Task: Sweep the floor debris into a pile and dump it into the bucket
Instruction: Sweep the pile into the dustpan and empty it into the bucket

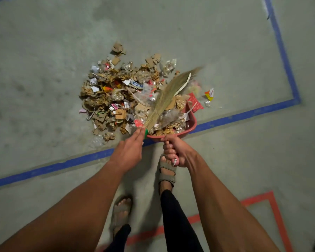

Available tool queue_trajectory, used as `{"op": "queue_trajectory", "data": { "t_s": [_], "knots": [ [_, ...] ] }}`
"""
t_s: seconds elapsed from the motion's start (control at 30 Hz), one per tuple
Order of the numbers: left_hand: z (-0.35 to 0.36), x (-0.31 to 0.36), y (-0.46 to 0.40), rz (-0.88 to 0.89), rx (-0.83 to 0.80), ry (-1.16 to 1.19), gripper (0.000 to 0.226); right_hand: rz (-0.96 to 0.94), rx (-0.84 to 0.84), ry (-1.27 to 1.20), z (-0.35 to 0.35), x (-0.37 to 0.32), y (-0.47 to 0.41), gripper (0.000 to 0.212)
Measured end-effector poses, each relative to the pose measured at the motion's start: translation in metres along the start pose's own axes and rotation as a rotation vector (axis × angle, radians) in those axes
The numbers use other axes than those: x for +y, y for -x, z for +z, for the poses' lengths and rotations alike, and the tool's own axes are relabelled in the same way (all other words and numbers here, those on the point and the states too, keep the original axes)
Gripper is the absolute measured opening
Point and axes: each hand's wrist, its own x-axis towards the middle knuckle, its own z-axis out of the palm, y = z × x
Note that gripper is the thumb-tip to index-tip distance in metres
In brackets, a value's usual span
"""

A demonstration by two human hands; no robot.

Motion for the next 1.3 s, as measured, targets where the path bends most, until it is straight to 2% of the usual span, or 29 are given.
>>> {"op": "queue_trajectory", "data": {
  "t_s": [0.23, 0.53, 0.7, 0.9, 1.03, 1.3],
  "knots": [
    [-0.021, 0.005, 0.066, 0.089, 0.028, -0.057, 0.063, -0.113, -0.005, -0.031, 0.017, 0.058, 0.056, 0.039],
    [-0.043, 0.01, 0.138, 0.292, 0.003, -0.241, 0.067, -0.291, -0.019, -0.251, 0.034, 0.159, 0.112, 0.046],
    [-0.047, 0.042, 0.181, 0.411, -0.01, -0.328, 0.072, -0.398, -0.02, -0.352, 0.02, 0.211, 0.161, 0.045],
    [-0.046, 0.11, 0.231, 0.597, -0.051, -0.395, 0.074, -0.508, 0.027, -0.487, -0.008, 0.269, 0.247, 0.048],
    [-0.04, 0.171, 0.269, 0.734, -0.094, -0.452, 0.073, -0.613, 0.057, -0.62, -0.034, 0.315, 0.306, 0.042],
    [0.009, 0.305, 0.361, 1.0, -0.205, -0.59, 0.07, -0.776, 0.116, -0.853, -0.105, 0.432, 0.419, 0.04]
  ]
}}
